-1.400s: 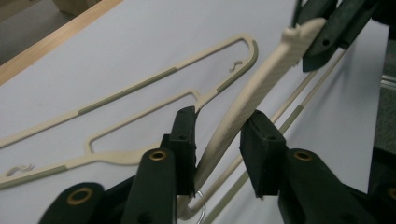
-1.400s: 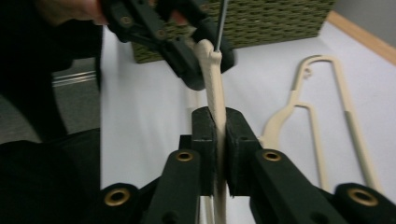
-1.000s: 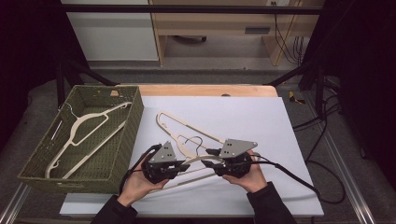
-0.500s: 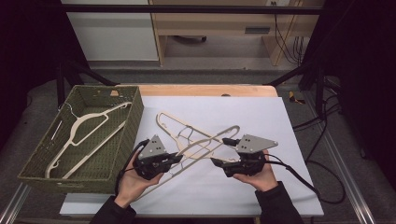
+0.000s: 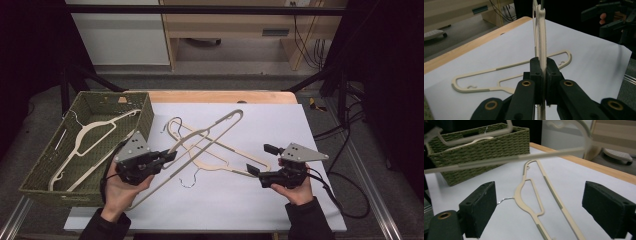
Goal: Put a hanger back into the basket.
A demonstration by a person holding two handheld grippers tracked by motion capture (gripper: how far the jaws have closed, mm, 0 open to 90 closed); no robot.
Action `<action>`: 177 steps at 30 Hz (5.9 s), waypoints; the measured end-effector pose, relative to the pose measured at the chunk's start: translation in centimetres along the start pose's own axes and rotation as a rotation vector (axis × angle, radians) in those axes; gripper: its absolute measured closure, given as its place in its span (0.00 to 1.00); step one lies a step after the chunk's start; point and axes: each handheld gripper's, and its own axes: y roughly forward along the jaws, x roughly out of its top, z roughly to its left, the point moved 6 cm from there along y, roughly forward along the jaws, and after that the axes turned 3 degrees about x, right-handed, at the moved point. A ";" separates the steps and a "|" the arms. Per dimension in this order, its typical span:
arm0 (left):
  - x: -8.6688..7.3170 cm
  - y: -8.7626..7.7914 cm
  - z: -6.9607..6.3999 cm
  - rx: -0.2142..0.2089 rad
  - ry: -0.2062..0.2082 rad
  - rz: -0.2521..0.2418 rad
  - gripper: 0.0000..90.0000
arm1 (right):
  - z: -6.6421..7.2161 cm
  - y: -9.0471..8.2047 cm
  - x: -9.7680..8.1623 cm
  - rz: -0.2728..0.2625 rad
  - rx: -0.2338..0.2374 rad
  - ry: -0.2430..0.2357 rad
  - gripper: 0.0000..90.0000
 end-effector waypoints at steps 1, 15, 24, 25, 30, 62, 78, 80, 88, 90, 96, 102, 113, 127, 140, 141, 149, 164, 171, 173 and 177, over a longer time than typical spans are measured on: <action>0.3 -0.4 0.5 0.006 0.001 -0.002 0.96 | -0.2 -0.2 -0.1 0.000 -0.007 0.007 0.13; 1.4 -6.2 10.1 0.085 -0.051 -0.015 0.96 | -1.9 -1.7 -1.2 -0.012 -0.075 0.058 0.07; -0.5 -8.6 16.0 0.146 -0.084 0.027 0.96 | -2.0 -1.7 -1.4 -0.005 -0.084 0.062 0.07; -0.9 -8.8 16.6 0.155 -0.089 0.035 0.96 | -2.0 -1.7 -1.4 -0.006 -0.085 0.062 0.07; -3.0 -9.4 19.1 0.186 -0.125 0.060 0.96 | -2.0 -1.5 -1.5 0.003 -0.082 0.060 0.07; -11.7 -7.4 21.8 0.229 -0.250 0.204 0.96 | -1.9 -1.3 -1.7 0.016 -0.082 0.059 0.07; -14.8 -6.7 23.4 0.377 -0.340 0.284 0.92 | -1.9 -1.3 -1.7 0.019 -0.078 0.058 0.07; -14.9 -6.7 23.7 0.407 -0.346 0.297 0.91 | -1.9 -1.2 -1.8 0.022 -0.078 0.059 0.07; -16.1 -6.8 24.9 0.500 -0.393 0.376 0.78 | -1.8 -1.0 -1.8 0.024 -0.074 0.056 0.07; -16.5 -6.7 25.2 0.515 -0.401 0.406 0.71 | -1.8 -1.0 -1.8 0.026 -0.074 0.057 0.07; -17.2 -6.7 25.5 0.526 -0.436 0.449 0.62 | -1.7 -0.9 -1.9 0.032 -0.069 0.054 0.07; -17.5 -7.0 25.4 0.535 -0.453 0.467 0.55 | -1.7 -0.9 -1.9 0.030 -0.070 0.053 0.07; -15.0 -8.4 24.3 0.527 -0.436 0.324 0.49 | -1.8 -1.0 -1.8 0.023 -0.074 0.056 0.07; -6.5 -7.1 15.5 0.326 -0.274 -0.053 0.24 | -1.8 -1.1 -1.6 0.013 -0.076 0.054 0.06; -3.7 -1.3 6.2 0.173 -0.160 -0.141 0.14 | -1.7 -1.4 -1.6 -0.014 -0.067 0.054 0.05; -3.8 -0.8 5.6 0.165 -0.158 -0.139 0.14 | -1.7 -1.4 -1.6 -0.012 -0.066 0.057 0.05; -5.0 3.9 2.5 0.134 -0.114 -0.053 0.14 | -1.7 -1.6 -1.4 -0.023 -0.066 0.053 0.06; -8.2 10.9 0.2 0.099 -0.115 0.116 0.26 | -1.7 -1.7 -1.5 -0.023 -0.060 0.052 0.06; -9.7 13.2 -0.3 0.102 -0.116 0.197 0.40 | -1.6 -1.4 -1.7 -0.015 -0.054 0.050 0.06; -10.3 13.8 -0.5 0.108 -0.116 0.227 0.44 | -1.6 -1.4 -1.7 -0.014 -0.049 0.046 0.06; -11.3 14.7 -0.8 0.115 -0.103 0.289 0.53 | -1.5 -1.3 -1.7 -0.012 -0.048 0.051 0.06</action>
